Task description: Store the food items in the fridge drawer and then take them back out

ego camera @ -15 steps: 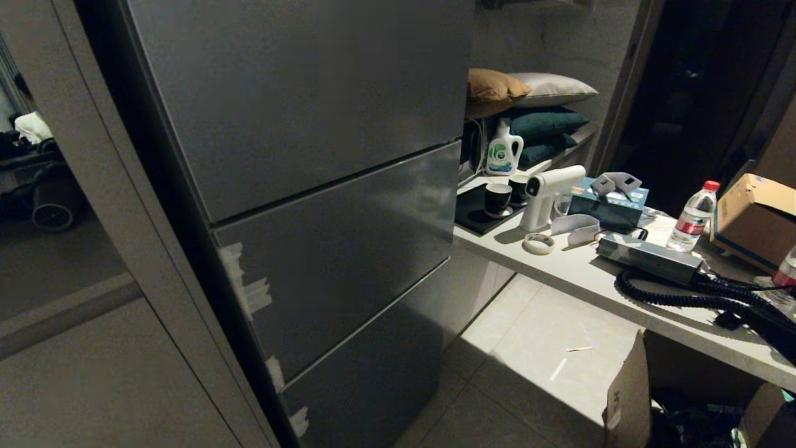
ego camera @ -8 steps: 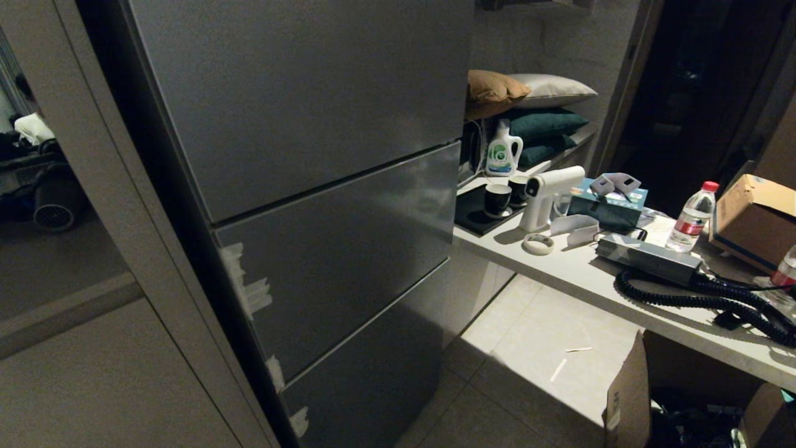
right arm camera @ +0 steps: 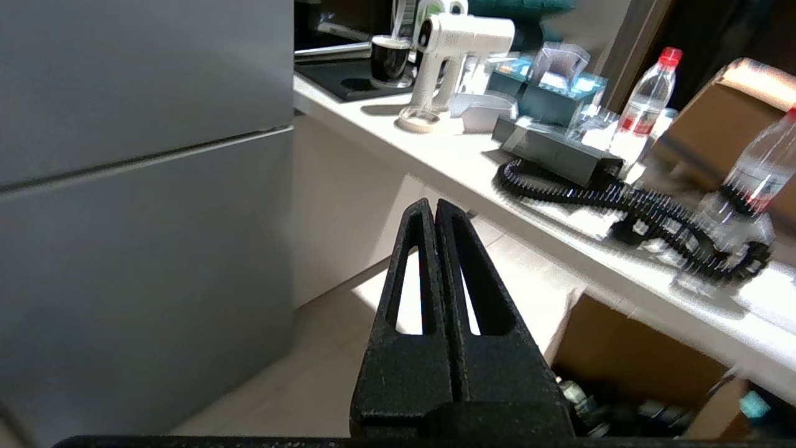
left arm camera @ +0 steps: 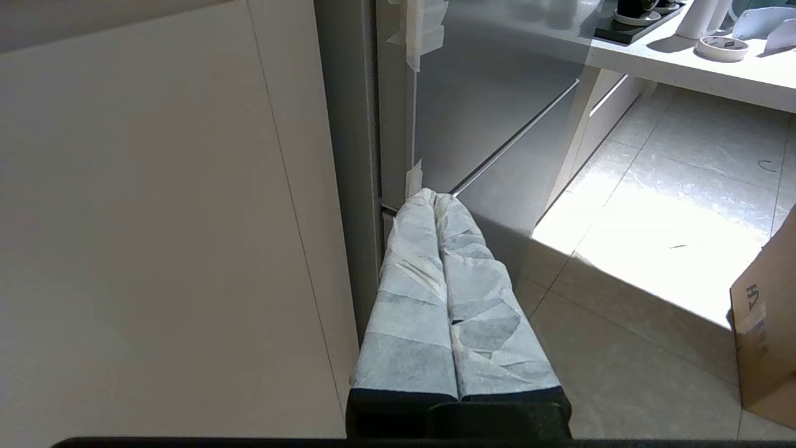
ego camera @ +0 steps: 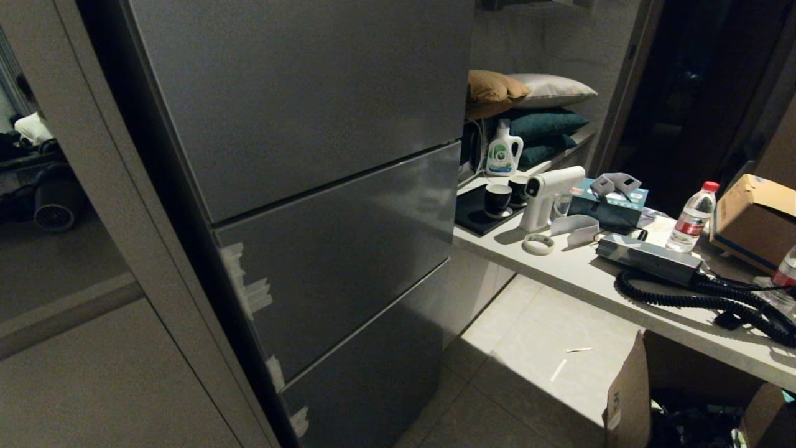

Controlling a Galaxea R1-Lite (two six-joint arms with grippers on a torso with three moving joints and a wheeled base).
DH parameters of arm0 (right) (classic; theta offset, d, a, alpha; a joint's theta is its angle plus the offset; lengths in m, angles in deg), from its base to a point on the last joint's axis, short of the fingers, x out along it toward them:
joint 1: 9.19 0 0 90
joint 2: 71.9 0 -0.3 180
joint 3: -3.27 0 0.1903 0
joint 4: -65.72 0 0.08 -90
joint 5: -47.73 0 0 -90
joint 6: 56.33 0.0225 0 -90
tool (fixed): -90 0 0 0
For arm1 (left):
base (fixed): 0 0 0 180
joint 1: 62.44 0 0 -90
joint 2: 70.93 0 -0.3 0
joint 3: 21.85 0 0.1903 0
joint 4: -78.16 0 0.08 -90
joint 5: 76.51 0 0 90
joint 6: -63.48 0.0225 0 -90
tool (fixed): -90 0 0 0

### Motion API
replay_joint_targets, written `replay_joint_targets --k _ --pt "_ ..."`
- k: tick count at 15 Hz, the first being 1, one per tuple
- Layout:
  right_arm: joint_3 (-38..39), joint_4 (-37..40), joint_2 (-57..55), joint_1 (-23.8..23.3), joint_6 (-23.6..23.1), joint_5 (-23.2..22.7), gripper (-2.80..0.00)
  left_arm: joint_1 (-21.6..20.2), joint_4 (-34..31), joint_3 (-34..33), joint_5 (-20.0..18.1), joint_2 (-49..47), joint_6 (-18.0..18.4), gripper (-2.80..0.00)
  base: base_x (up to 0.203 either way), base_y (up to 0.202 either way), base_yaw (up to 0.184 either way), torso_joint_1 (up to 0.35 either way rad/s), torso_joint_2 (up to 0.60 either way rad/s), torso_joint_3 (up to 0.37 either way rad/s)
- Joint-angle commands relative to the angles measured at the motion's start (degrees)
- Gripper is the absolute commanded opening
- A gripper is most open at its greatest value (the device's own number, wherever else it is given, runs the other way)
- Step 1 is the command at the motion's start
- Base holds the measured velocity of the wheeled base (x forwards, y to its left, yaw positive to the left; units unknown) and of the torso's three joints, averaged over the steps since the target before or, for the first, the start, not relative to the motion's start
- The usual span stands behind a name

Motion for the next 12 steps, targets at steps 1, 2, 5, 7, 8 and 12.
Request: replay_joint_targets --k 1,2,5,7,8,12 --pt "3.9 0.6 1.3 0.0 -1.5 -0.6 -2.80 0.0 0.0 0.0 0.0 0.0 0.0 -2.80 0.000 0.000 0.000 0.000 0.00 0.000" --pt "3.9 0.6 1.3 0.0 2.3 -0.5 -2.80 0.0 0.0 0.0 0.0 0.0 0.0 -2.80 0.000 0.000 0.000 0.000 0.00 0.000" --pt "3.9 0.4 1.2 0.0 6.7 0.3 -2.80 0.0 0.0 0.0 0.0 0.0 0.0 -2.80 0.000 0.000 0.000 0.000 0.00 0.000" --pt "3.9 0.4 1.2 0.0 7.6 1.0 -2.80 0.0 0.0 0.0 0.0 0.0 0.0 -2.80 0.000 0.000 0.000 0.000 0.00 0.000" --pt "3.9 0.4 1.2 0.0 7.7 1.0 -2.80 0.0 0.0 0.0 0.0 0.0 0.0 -2.80 0.000 0.000 0.000 0.000 0.00 0.000" --pt "3.9 0.4 1.2 0.0 7.7 1.0 -2.80 0.0 0.0 0.0 0.0 0.0 0.0 -2.80 0.000 0.000 0.000 0.000 0.00 0.000"
